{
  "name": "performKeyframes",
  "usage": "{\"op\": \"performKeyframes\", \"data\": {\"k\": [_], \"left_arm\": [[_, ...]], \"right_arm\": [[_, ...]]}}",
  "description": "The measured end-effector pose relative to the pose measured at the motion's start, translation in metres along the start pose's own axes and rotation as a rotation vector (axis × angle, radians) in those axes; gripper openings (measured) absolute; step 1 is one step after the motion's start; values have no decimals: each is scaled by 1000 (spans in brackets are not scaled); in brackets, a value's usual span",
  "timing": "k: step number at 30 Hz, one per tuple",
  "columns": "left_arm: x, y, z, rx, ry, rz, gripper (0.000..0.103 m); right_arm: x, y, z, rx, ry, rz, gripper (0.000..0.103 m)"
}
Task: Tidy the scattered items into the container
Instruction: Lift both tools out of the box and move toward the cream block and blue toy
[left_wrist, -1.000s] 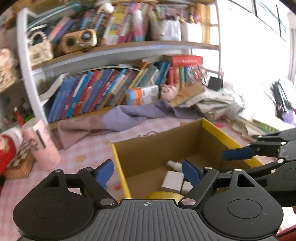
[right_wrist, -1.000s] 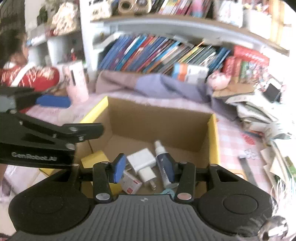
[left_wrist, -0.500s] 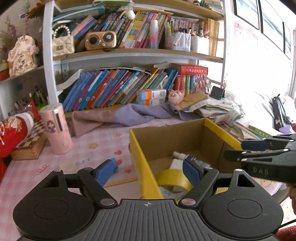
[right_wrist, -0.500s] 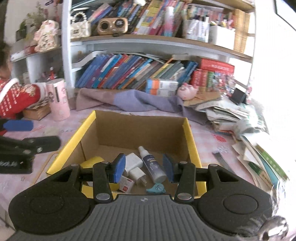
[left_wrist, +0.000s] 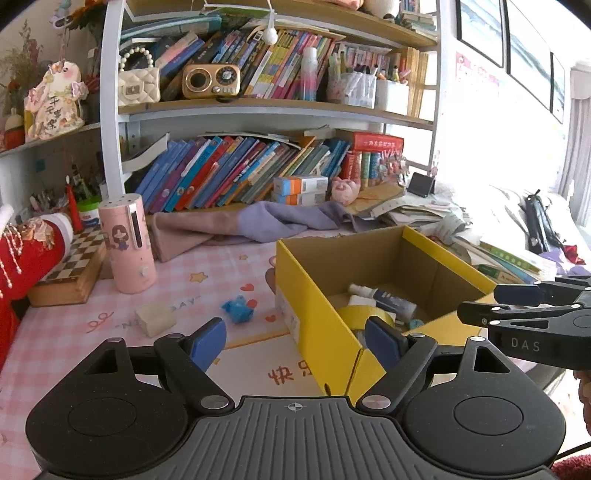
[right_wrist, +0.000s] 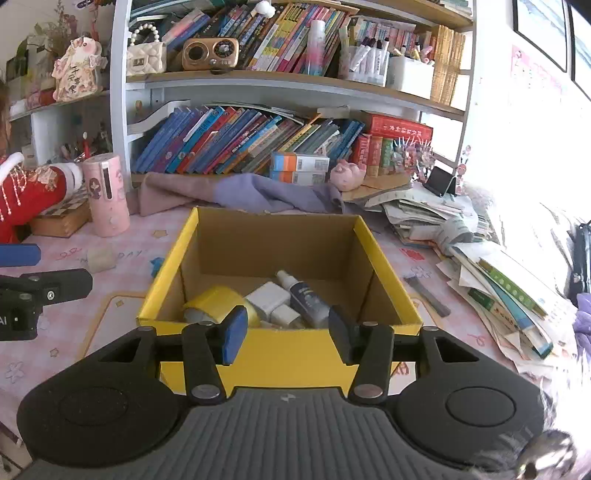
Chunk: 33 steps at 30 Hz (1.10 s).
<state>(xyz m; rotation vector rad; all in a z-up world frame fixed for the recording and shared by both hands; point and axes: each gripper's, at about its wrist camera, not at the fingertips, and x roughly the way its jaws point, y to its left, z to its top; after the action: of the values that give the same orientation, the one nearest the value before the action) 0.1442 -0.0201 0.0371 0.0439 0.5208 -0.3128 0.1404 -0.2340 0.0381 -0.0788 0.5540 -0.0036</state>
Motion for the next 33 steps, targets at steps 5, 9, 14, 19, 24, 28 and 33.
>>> {"op": "performKeyframes", "data": {"k": [5,9,14,19,24,28,33], "left_arm": [[-13,9,-8,18,5,-23,85],[-24,15,-17,35,22,-34,86],[-35,23,-32,63,52,-50,89],[-42,34,-46,77,102,-61,89],[-42,46,-62,56,175,-63,90],[-44,55,-72,44,205,-53,90],[-44,67,-83,33,248,-27,90]], "right_arm": [[-17,16,-8,17,0,-22,48],[-29,30,-19,30,8,-31,50],[-40,48,-37,54,36,-31,51],[-46,67,-52,74,80,-27,52],[-44,85,-64,75,149,-7,53],[-40,100,-71,54,201,23,53],[-35,118,-71,15,230,64,54]]}}
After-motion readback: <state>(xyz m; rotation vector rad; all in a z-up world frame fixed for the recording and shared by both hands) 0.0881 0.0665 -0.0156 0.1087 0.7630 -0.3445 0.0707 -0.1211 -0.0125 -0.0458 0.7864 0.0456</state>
